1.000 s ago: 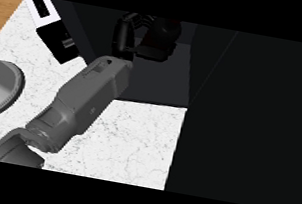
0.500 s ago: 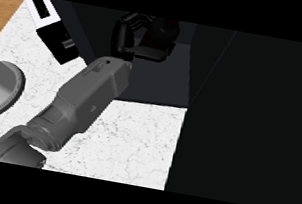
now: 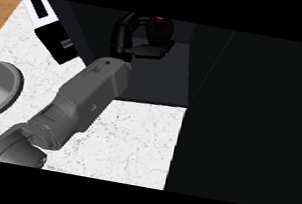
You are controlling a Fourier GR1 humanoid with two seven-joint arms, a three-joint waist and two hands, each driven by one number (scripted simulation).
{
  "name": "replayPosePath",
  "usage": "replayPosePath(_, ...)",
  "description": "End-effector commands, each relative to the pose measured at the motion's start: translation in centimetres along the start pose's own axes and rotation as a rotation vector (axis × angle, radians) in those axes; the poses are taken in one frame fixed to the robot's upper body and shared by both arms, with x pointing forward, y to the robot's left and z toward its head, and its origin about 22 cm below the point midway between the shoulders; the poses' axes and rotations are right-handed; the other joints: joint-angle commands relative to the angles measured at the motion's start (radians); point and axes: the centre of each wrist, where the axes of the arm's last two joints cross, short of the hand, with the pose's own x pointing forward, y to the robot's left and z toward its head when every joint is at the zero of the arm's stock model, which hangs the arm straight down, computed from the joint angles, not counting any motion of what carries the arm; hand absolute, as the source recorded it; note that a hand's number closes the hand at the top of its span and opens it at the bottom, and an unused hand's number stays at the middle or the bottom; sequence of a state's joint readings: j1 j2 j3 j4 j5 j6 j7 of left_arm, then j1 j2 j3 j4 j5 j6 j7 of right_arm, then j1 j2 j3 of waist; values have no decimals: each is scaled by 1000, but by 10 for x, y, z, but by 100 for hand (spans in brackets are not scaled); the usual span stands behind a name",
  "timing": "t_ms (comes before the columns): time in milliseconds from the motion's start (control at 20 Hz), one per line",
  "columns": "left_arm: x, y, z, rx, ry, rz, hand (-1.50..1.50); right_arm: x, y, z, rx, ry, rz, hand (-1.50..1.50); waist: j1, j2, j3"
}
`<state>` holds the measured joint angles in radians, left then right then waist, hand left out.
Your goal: Pick up the wine, place it into the cabinet and close the cabinet
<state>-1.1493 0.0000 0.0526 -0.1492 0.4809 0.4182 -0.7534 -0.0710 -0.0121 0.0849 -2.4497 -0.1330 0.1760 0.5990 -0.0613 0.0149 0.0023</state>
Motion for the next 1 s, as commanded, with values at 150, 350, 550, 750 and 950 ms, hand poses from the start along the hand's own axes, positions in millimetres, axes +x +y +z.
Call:
replayPosePath(150,-15,14,8,47,35,-80,-150,16,0,16,14,-39,-21,-150,-8,7,-3)
replayPosePath(350,-16,21,6,32,29,-138,-150,7,1,5,6,-32,-13,-150,-7,11,-3)
replayPosePath(550,-23,32,10,32,46,-163,-150,7,1,2,-3,-50,-21,-150,-8,12,-3)
replayPosePath(750,-30,34,16,54,29,-184,-150,10,3,7,29,-26,-27,-150,-15,13,-4)
replayPosePath(950,-17,30,4,85,2,-131,-150,6,-1,1,40,-20,-9,-150,-20,18,-4)
